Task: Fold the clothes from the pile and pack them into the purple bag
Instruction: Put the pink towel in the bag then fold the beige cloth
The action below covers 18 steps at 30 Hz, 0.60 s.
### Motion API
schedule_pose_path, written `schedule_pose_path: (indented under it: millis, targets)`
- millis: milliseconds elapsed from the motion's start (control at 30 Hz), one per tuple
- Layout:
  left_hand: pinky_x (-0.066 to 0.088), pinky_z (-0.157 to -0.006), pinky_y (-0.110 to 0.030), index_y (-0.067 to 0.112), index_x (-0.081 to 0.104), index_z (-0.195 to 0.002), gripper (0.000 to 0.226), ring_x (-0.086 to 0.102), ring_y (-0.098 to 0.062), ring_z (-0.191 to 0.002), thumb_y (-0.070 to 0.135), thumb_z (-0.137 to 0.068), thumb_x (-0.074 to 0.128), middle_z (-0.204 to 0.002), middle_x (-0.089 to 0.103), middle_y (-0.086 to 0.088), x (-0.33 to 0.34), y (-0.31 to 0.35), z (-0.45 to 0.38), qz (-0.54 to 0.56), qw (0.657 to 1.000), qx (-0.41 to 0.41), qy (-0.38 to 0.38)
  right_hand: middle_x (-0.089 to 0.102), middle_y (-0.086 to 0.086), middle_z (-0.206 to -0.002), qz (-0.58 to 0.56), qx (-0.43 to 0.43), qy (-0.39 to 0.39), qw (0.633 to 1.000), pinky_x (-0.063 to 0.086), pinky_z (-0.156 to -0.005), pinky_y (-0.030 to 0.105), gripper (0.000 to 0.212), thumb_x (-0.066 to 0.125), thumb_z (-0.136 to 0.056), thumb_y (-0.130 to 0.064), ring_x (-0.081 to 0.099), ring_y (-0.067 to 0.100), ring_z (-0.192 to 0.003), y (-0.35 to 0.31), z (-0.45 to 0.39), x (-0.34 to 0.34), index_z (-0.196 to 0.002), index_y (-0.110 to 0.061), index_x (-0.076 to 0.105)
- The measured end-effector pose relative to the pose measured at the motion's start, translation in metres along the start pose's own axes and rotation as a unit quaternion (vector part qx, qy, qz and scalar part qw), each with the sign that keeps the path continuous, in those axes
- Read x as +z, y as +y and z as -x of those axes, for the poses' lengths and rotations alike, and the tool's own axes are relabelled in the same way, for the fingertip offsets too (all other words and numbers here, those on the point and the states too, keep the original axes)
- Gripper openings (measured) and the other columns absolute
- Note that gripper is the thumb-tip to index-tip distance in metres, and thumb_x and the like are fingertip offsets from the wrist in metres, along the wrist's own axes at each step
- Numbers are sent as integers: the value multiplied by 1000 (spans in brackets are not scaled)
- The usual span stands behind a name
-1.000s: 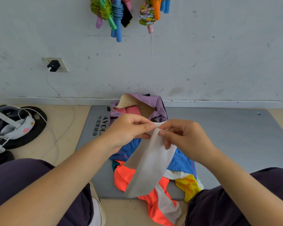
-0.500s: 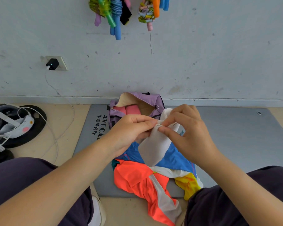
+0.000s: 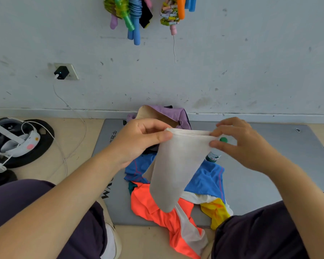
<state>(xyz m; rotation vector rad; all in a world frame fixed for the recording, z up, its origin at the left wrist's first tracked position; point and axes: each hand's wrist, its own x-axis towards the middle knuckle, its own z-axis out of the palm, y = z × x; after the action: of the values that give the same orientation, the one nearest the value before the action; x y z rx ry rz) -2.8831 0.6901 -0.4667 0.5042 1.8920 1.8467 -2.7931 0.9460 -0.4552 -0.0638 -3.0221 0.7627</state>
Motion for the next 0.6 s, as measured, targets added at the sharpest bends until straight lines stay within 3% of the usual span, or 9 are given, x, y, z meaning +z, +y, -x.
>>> schedule_pose_path:
  millis: [67, 133, 200, 333, 467, 600]
  targets:
    - [52, -77, -18, 28, 75, -82, 12, 66, -1, -81, 17, -79, 78, -85, 74, 13, -9, -4, -5, -152, 987, 32, 42, 62, -11, -108, -36, -13, 17, 999, 39, -82, 7, 7, 70, -86, -30, 55, 6, -99, 1, 1, -3, -92, -27, 69]
    - [49, -77, -19, 25, 73, -86, 8, 64, 1, -82, 18, -84, 75, -84, 71, 17, -12, -9, -6, -319, 944, 62, 63, 66, -16, -92, -54, -27, 33, 998, 38, -75, 3, 6, 74, -83, -28, 56, 0, -88, -5, 3, 0, -84, -29, 68]
    - [50, -76, -24, 22, 73, -90, 5, 61, 0, -84, 21, -86, 73, -88, 68, 16, -11, -12, -5, -389, 915, 86, 65, 63, -20, -82, -60, -44, 44, 996, 37, -72, 2, 12, 77, -80, -26, 56, -6, -85, -11, 5, 4, -78, -30, 65]
    - [52, -76, -26, 25, 72, -94, 7, 64, -7, -87, 26, -87, 72, -91, 70, 13, -9, -13, -4, -332, 930, 109, 112, 60, -17, -76, -52, -67, 59, 995, 36, -70, 4, 12, 79, -79, -23, 55, -6, -82, -16, 6, 8, -75, -21, 67]
    - [46, -73, -13, 24, 71, -92, 5, 63, -1, -86, 23, -87, 71, -89, 71, 12, -3, -15, -4, -340, 929, 101, 102, 64, -9, -78, -60, -81, 104, 989, 38, -71, 6, 13, 79, -78, -22, 56, 5, -81, -17, 5, 5, -75, -19, 66]
    - [41, -73, -6, 33, 66, -88, 13, 61, -4, -88, 20, -90, 69, -91, 69, 11, -5, -14, -5, -281, 948, 78, 129, 63, -12, -81, -87, -65, 123, 986, 37, -74, 1, 21, 77, -80, -11, 55, -2, -85, -16, 5, 6, -88, -23, 61]
